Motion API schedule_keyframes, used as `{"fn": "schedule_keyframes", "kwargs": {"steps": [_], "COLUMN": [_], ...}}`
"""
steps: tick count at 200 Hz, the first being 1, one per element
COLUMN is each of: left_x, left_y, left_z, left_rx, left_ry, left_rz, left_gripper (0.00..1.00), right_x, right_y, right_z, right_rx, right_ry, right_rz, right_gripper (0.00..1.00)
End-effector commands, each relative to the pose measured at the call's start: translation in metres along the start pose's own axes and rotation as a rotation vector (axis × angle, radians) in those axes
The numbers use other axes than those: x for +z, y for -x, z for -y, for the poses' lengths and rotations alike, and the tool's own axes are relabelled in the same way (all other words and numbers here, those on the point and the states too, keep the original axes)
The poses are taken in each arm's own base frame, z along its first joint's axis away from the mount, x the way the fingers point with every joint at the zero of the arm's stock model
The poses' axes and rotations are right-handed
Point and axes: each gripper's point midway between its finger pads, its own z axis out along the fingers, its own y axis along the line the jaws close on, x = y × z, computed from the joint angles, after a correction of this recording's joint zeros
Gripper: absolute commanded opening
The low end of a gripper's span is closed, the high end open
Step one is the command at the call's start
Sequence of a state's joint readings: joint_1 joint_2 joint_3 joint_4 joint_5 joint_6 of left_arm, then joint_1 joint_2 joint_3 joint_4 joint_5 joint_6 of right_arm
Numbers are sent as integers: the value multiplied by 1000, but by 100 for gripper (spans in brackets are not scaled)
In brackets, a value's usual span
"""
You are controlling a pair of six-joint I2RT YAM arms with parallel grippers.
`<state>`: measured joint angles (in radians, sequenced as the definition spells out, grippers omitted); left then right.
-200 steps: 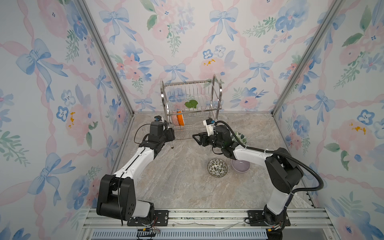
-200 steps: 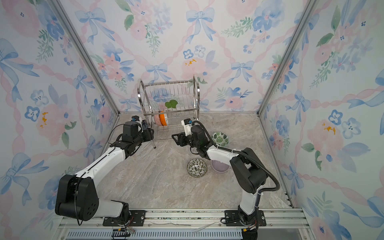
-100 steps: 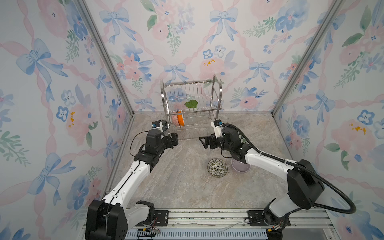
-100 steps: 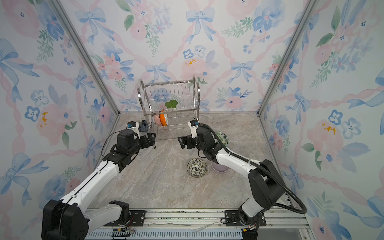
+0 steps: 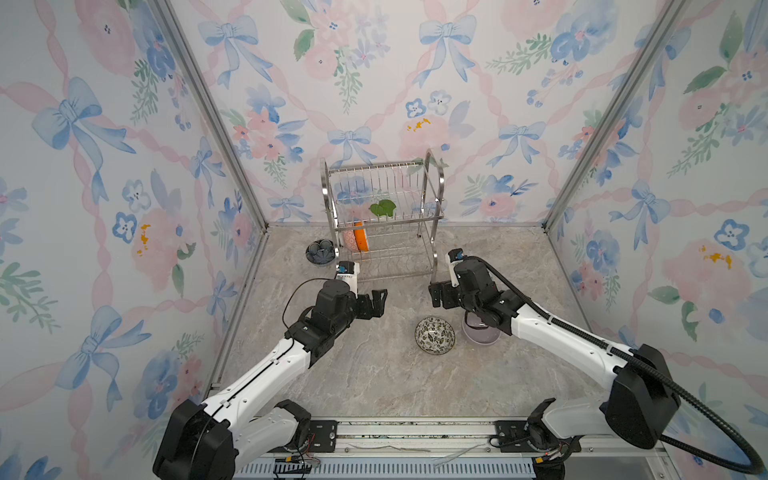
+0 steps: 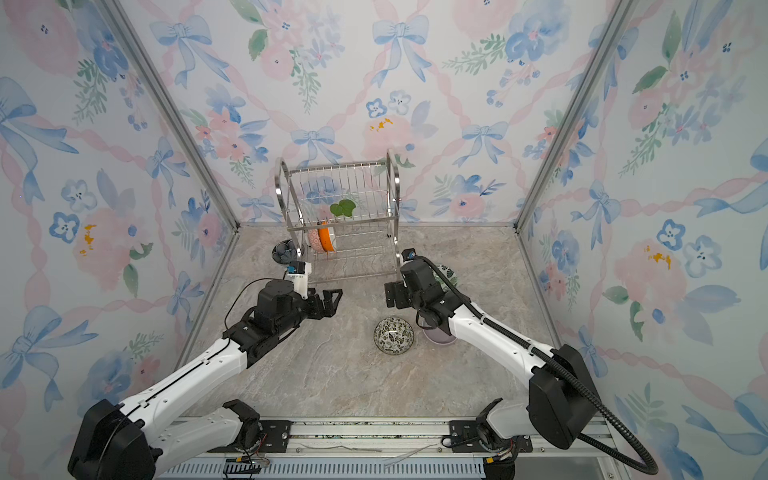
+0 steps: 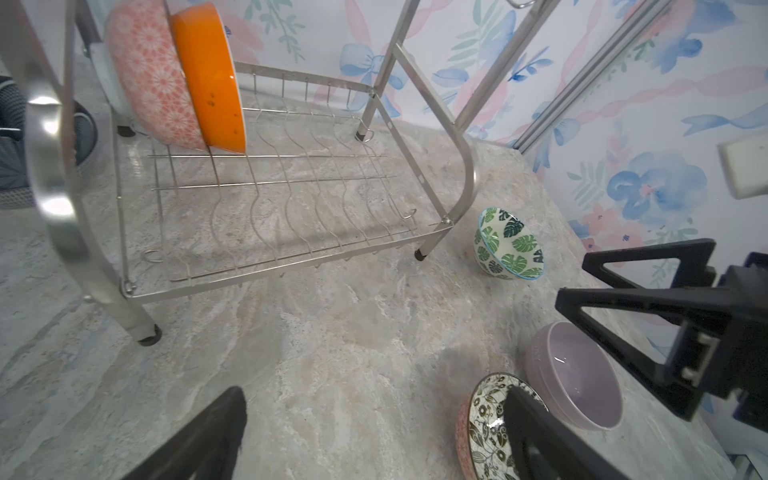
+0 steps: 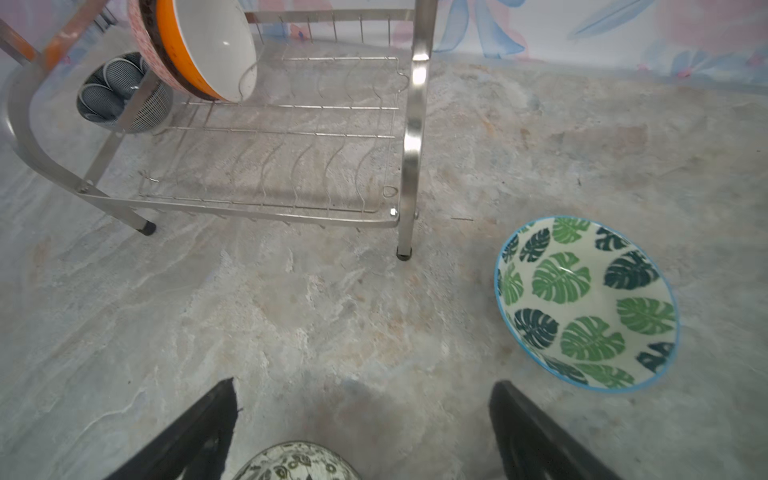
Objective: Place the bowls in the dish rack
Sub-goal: 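Move the right gripper over the black-and-white leaf bowl and lower it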
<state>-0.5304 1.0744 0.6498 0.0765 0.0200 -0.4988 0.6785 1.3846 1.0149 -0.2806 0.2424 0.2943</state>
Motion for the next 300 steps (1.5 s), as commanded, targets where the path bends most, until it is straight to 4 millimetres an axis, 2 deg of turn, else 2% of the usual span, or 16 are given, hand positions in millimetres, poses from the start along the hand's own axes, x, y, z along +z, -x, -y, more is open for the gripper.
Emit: {"fn": "schedule_keyframes", "kwargs": {"steps": [1, 27, 45, 85, 118, 143, 146, 176, 231, 268, 283, 300], "left_x": [3, 4, 2, -10, -14, -13, -13, -12, -17, -22, -23, -22], "left_y": [-1, -14, -19, -16, -16, -18, -18, -16, -11, -6, -2, 6], "left_z": [6, -4, -22, -34, -38, -41, -42, -43, -62, -78, -85, -90], "left_rx": [15, -7, -41, -53, -72, -112, -116, -146, -190, -237, -267, -289], "left_ry": [-27, 1, 89, 155, 140, 124, 123, 106, 162, 207, 223, 226], "left_rz": [36, 33, 35, 56, 49, 43, 44, 48, 52, 67, 77, 80], "left_gripper": [98, 98, 98, 98, 98, 98, 98, 98, 98, 98, 98, 98], "right_x": [-13, -15, -12, 0, 8, 9, 14, 23, 30, 29, 27, 25], "right_y": [-37, -58, -75, -110, -130, -131, -138, -143, -147, -138, -134, -127], "right_z": [2, -20, -39, -69, -82, -88, -88, -86, -91, -98, -102, -105], "right_rx": [-118, -175, -239, -334, -411, -440, -453, -491, -509, -500, -493, -480], "right_ry": [-51, -22, -11, 3, -24, -39, -49, -87, -88, -66, -51, -38], "right_rz": [-133, -181, -216, -299, -343, -339, -358, -377, -387, -362, -350, -334], "right_gripper": [97, 99, 98, 91, 84, 78, 77, 68, 31, 15, 5, 0]}}
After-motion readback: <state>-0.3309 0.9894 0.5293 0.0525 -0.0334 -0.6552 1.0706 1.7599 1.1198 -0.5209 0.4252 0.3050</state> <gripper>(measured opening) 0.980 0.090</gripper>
